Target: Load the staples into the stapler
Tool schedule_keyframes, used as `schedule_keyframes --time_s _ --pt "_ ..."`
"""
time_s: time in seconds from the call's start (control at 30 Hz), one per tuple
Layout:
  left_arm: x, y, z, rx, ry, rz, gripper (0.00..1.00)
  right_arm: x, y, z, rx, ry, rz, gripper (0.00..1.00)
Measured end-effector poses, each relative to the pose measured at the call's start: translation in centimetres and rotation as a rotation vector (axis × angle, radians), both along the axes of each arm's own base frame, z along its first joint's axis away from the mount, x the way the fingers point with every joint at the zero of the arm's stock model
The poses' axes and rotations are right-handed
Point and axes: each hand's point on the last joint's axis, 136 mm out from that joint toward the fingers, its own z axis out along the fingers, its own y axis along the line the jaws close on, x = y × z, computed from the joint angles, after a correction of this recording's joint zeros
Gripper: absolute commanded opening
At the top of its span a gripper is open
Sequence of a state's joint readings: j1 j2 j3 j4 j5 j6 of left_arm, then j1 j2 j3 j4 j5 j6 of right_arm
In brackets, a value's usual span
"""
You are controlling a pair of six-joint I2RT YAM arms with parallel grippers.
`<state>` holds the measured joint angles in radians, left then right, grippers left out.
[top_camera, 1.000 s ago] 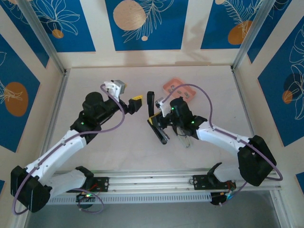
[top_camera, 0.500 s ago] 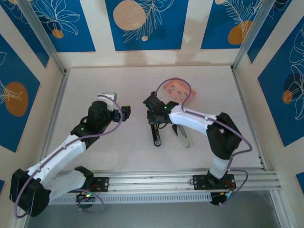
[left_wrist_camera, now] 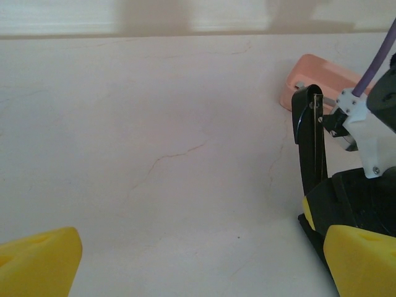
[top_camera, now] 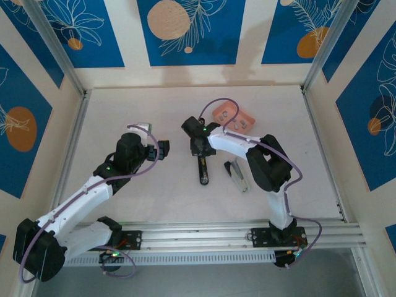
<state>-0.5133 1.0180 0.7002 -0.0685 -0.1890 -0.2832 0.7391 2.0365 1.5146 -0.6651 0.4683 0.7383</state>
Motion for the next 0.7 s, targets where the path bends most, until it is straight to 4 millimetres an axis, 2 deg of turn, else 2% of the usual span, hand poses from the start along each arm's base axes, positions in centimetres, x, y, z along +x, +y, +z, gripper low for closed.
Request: schedule_keyframes --time_s 0.1,0.37,0.43,0.5,0.6,0.7 --pt "0.0 0.0 -0.2 0.003 0.005 0.001 1.00 0.4 0.1 -0.4 -0.004 0.006 -0.005 0.04" --pt "0.1 0.0 -0.6 0.008 0.014 0.002 1.00 0.8 0.2 -0.8 0.000 0.021 0.010 0.41" --pt "0.1 0.0 -0.7 0.009 0.017 0.001 1.00 0.8 0.4 -0.5 0.005 0.018 0.024 0.48" --pt "0.2 0.0 -0.8 0.011 0.022 0.002 1.00 0.8 0.6 0.3 0.015 0.007 0.044 0.52" --pt "0.2 -0.1 -1.1 0.013 0.029 -0.003 1.00 0.8 0.5 2.9 0.046 -0.024 0.073 0.54" --pt "0.2 -0.4 -1.3 0.010 0.036 -0.016 1.00 -0.2 -1.0 6.2 0.086 -0.052 0.102 0.64"
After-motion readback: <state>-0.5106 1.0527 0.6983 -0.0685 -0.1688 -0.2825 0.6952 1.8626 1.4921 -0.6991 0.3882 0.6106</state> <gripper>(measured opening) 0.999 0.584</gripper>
